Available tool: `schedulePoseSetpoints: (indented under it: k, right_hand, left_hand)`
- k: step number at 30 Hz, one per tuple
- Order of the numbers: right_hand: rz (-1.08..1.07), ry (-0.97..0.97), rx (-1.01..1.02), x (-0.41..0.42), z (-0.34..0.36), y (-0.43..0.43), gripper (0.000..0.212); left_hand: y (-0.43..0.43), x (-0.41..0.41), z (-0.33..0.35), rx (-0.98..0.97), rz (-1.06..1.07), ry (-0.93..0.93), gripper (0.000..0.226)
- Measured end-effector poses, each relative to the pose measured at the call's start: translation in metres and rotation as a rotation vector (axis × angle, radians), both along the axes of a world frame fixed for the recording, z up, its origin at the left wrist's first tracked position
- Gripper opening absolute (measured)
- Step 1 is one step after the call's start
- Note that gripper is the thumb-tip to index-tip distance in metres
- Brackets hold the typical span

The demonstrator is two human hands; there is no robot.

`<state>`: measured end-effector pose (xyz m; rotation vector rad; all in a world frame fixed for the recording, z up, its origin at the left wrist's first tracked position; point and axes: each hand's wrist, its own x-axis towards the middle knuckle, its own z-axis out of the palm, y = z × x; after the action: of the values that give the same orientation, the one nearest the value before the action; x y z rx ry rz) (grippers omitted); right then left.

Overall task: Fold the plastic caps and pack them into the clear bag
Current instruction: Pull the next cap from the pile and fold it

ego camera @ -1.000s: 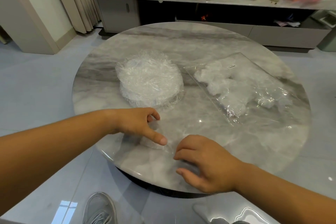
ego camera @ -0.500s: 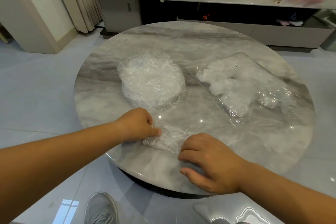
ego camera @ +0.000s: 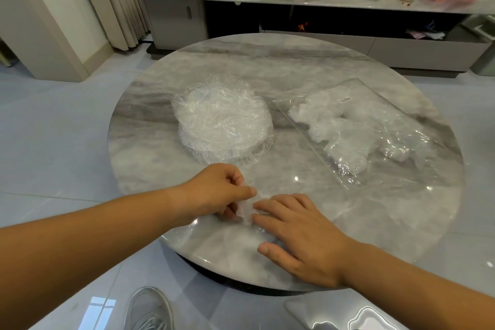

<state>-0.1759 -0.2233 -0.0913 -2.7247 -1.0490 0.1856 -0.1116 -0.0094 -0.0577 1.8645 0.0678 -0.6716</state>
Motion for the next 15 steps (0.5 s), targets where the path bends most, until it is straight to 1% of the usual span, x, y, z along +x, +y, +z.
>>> schedulePoseSetpoints:
  k: [2,4,7,10,12,15]
  right_hand:
    - [0.018,0.009,-0.012,0.000,0.001,-0.002,0.058]
    - [0.042,0.017,0.011,0.001,0.002,-0.006,0.057]
    - [0.016,0.020,0.204,-0.001,0.002,-0.014,0.041]
    - [-0.074,-0.093,0.363,-0.002,0.000,-0.024,0.028]
    - [-0.087,-0.153,0.398,-0.003,0.002,-0.025,0.030]
    - [0.010,-0.142,0.353,-0.006,0.006,-0.021,0.039]
  left_hand:
    - [-0.007,-0.006,0.003,-0.105,-0.023,0.044,0.018]
    - [-0.011,-0.009,0.003,-0.155,-0.033,0.084,0.020]
    - [-0.011,-0.010,0.000,-0.205,-0.013,0.146,0.018]
    - [-0.009,-0.011,-0.003,-0.210,-0.041,0.176,0.023]
    - [-0.008,-0.011,-0.003,-0.201,-0.085,0.177,0.029]
    - [-0.011,-0.010,-0.001,-0.191,-0.137,0.176,0.040]
